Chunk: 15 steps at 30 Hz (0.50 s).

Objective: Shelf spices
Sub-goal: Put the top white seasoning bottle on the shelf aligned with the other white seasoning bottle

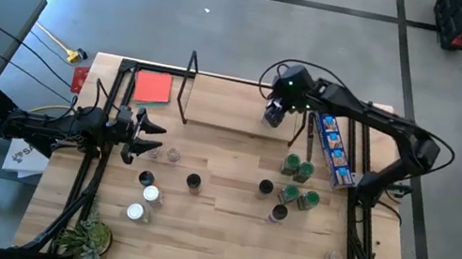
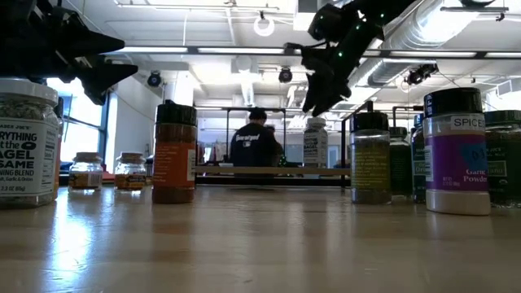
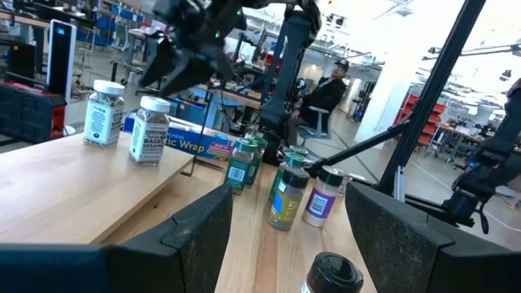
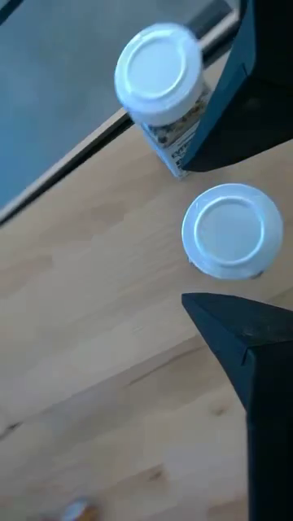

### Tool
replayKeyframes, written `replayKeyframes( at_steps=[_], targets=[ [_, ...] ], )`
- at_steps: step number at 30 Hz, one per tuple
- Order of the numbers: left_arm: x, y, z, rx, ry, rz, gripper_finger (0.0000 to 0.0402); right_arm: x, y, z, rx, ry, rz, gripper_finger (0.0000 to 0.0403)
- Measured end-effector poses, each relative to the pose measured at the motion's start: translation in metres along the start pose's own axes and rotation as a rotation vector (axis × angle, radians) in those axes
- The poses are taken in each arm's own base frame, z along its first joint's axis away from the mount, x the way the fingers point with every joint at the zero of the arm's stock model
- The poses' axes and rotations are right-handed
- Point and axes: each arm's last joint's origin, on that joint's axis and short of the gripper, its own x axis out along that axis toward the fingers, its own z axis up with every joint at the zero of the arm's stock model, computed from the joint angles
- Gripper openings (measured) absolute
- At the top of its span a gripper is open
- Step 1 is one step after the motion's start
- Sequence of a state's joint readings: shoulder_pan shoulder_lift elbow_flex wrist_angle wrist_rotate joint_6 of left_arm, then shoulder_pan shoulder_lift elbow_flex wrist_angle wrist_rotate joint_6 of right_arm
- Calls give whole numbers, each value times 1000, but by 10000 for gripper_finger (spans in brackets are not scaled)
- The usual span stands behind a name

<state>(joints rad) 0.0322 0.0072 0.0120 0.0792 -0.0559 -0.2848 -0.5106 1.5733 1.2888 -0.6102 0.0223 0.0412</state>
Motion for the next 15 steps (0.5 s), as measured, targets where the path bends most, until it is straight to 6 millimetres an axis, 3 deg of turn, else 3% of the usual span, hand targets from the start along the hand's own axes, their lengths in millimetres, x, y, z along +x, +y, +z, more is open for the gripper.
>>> replayKeyframes(
  at_steps=[7, 15],
  targets=[
    [0, 0, 0, -1, 0, 0, 236, -12, 3, 2, 51, -43, -75, 252],
    [0, 0, 0, -1, -1, 0, 236, -10, 31, -3, 128, -27, -80, 252]
  ],
)
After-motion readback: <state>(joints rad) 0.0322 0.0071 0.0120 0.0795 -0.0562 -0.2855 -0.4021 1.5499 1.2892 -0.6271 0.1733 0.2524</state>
